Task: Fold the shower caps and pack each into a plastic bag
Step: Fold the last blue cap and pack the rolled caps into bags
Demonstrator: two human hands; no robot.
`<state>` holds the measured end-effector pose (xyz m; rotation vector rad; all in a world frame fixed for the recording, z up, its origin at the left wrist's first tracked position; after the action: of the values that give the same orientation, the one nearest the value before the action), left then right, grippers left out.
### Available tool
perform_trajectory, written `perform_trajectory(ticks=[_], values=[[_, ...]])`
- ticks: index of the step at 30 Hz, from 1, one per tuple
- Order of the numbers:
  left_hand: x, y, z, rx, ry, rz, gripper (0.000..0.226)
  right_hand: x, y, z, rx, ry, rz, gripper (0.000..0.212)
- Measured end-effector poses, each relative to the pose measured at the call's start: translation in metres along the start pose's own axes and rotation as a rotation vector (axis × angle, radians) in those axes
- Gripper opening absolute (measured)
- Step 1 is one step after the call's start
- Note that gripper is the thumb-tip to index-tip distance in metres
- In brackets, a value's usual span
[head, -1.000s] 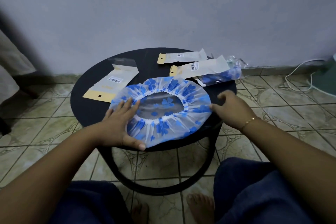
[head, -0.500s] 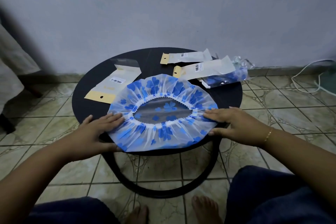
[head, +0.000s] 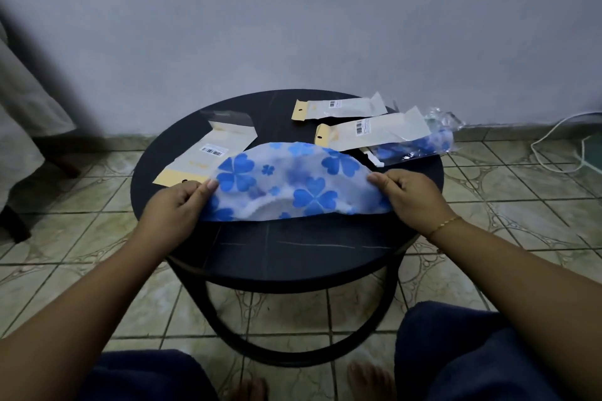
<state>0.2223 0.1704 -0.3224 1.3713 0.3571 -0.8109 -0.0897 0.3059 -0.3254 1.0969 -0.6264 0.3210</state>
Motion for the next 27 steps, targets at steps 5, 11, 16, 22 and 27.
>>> perform_trajectory(ticks=[5, 11, 16, 22, 27], values=[[0.001, -0.016, 0.014, -0.044, 0.065, 0.083, 0.048, -0.005, -0.012, 0.018, 0.0, -0.146, -0.098, 0.045], [0.005, -0.024, 0.021, -0.007, 0.084, 0.345, 0.043, -0.004, -0.018, 0.031, 0.078, -0.306, -0.31, 0.045], [0.002, -0.018, 0.023, 0.08, 0.131, 0.428, 0.04, -0.001, -0.017, 0.034, 0.147, -0.28, -0.392, 0.045], [-0.024, -0.01, 0.013, -0.284, -0.147, 0.378, 0.029, 0.007, -0.01, 0.03, -0.011, -0.207, -0.291, 0.047], [-0.052, -0.039, 0.005, -0.373, -0.655, 0.282, 0.023, 0.025, -0.02, 0.027, -0.251, -0.031, -0.36, 0.036]])
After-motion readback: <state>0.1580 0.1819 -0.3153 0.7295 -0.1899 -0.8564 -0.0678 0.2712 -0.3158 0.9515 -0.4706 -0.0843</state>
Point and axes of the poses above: each hand's wrist, its own z-axis towards the middle knuckle, its own y-axis out of the back of the hand, x = y × z, the point moved 1 cm from there along z, towards the middle knuckle, and after that the axes turned 9 degrees about y, right-handed, at the moved point
